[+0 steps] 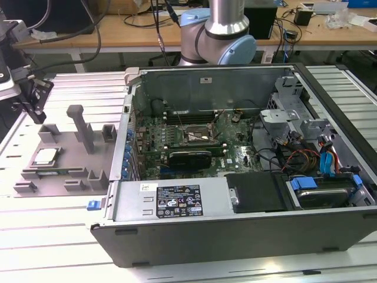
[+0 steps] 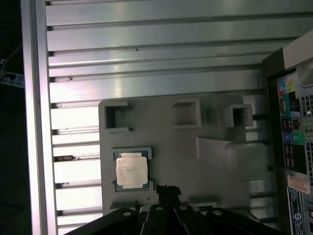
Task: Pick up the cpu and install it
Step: 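Pick up the cpu and move it towards the insertion slot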
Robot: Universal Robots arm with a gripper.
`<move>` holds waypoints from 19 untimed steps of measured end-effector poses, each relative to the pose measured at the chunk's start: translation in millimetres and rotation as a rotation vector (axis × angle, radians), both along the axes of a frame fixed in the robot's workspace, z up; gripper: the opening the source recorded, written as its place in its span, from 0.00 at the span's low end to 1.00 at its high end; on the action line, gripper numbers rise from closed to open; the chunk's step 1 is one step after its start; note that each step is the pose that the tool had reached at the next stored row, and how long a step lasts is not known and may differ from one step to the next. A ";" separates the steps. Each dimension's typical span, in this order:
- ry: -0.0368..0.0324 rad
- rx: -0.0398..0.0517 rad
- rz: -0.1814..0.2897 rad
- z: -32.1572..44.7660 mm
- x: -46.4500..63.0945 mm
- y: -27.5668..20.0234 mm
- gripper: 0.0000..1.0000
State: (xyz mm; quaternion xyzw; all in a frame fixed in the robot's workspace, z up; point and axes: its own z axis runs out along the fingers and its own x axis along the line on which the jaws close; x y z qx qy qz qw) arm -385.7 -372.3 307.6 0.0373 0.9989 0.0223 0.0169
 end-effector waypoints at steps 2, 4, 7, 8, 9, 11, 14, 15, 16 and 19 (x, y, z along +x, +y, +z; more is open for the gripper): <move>-0.0001 0.0000 0.000 -2.0 -2.2 0.0 0.11; -0.0001 0.0000 0.000 -6.0 -5.5 0.0 0.11; 0.0000 -0.0001 0.000 -11.8 -8.1 -0.4 0.11; -0.0001 0.0000 0.000 -13.4 -8.6 -0.5 0.11; 0.0000 0.0000 0.000 -15.7 -9.4 -0.8 0.11; 0.0001 -0.0001 0.000 -19.3 -10.9 -1.3 0.11; -0.0001 0.0000 0.000 -23.9 -13.0 -1.6 0.11; -0.0001 0.0000 0.000 -25.8 -13.7 -1.7 0.11; -0.0001 0.0000 0.000 -27.3 -14.2 -1.8 0.11; -0.0001 0.0000 0.000 -33.6 -16.0 -1.7 0.11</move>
